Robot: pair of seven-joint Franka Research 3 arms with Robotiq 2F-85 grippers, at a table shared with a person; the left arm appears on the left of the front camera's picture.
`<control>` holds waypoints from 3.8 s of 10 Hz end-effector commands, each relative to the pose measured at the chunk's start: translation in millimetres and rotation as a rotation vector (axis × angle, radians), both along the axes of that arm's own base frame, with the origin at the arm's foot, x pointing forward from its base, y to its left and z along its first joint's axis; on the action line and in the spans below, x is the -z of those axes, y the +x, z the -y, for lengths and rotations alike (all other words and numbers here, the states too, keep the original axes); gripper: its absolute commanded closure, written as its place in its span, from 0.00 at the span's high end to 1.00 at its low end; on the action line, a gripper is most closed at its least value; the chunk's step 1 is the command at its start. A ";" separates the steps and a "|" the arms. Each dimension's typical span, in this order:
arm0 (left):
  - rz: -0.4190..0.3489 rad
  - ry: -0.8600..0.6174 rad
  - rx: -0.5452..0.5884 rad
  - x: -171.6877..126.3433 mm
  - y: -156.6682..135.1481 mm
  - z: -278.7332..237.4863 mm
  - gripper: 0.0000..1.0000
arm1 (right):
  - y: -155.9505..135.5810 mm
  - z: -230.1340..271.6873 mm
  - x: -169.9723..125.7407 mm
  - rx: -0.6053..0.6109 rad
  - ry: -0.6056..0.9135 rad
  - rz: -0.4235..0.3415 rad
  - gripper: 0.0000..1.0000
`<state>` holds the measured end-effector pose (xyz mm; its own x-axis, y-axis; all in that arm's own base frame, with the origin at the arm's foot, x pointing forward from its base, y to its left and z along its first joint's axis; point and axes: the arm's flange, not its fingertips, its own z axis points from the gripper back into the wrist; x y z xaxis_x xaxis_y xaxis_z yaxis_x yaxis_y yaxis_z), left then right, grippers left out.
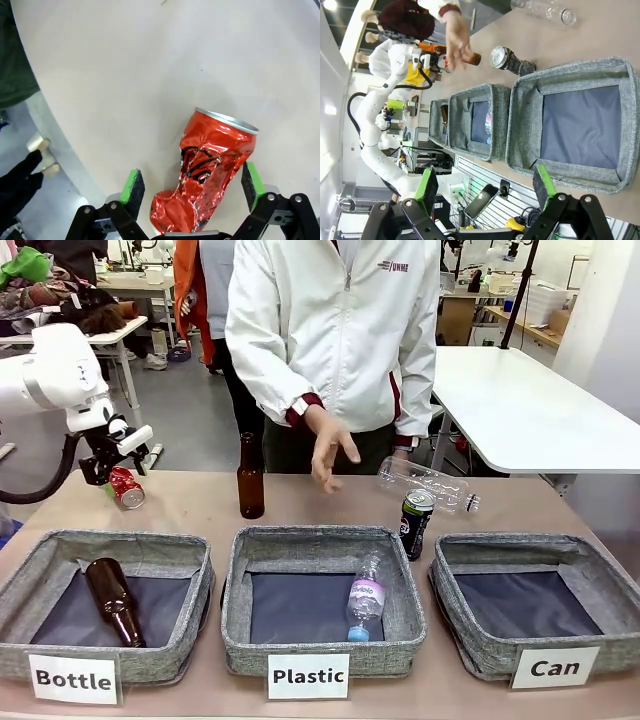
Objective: Sort the can waste into the basket.
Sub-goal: Pick up the can waste from the table and place it in the right Fabric basket.
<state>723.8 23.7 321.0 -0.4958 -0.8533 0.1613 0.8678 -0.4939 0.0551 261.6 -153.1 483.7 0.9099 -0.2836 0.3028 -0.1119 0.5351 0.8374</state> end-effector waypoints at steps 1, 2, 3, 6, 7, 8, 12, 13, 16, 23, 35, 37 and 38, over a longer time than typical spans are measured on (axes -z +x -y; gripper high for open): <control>0.018 0.074 -0.013 9.6 -2.9 2.7 1.00 | 1.4 1.6 -0.8 -0.006 0.013 0.031 1.00; 0.050 0.100 -0.017 12.1 -4.9 3.3 1.00 | 1.4 1.6 -0.8 -0.006 0.013 0.031 1.00; 0.055 0.110 -0.015 12.6 -5.0 3.7 1.00 | 1.4 1.6 -0.8 -0.006 0.013 0.031 1.00; 0.103 0.139 -0.008 13.1 -6.2 5.4 0.41 | 1.4 1.6 -0.8 -0.006 0.013 0.031 1.00; 0.096 0.138 -0.015 12.5 -5.2 3.5 0.11 | 1.4 1.6 -0.8 -0.006 0.013 0.031 1.00; 0.092 0.138 -0.020 12.9 -4.4 2.9 0.00 | 1.4 1.6 -0.8 -0.006 0.013 0.031 1.00; 0.064 0.129 -0.044 9.4 -3.0 0.7 0.00 | 1.4 1.6 -0.8 -0.006 0.013 0.031 1.00; 0.049 0.123 -0.063 5.8 -2.6 -2.3 0.00 | 1.4 1.6 -0.8 -0.006 0.013 0.031 1.00; -0.096 0.026 -0.086 -60.4 -34.5 -28.3 0.00 | 1.4 1.6 -0.8 -0.006 0.013 0.031 1.00; -0.235 0.043 -0.085 -186.4 -146.9 -75.4 0.00 | 1.4 1.6 -0.8 -0.006 0.013 0.031 1.00; -0.270 -0.119 -0.128 -196.2 -180.9 97.0 0.00 | 1.4 1.6 -0.8 -0.006 0.013 0.031 1.00; -0.232 -0.057 -0.024 -203.5 -198.7 153.7 0.00 | 1.4 1.6 -0.8 -0.006 0.013 0.031 1.00; -0.218 -0.078 -0.026 -203.5 -203.8 170.2 0.00 | 1.4 1.6 -0.8 -0.006 0.013 0.031 1.00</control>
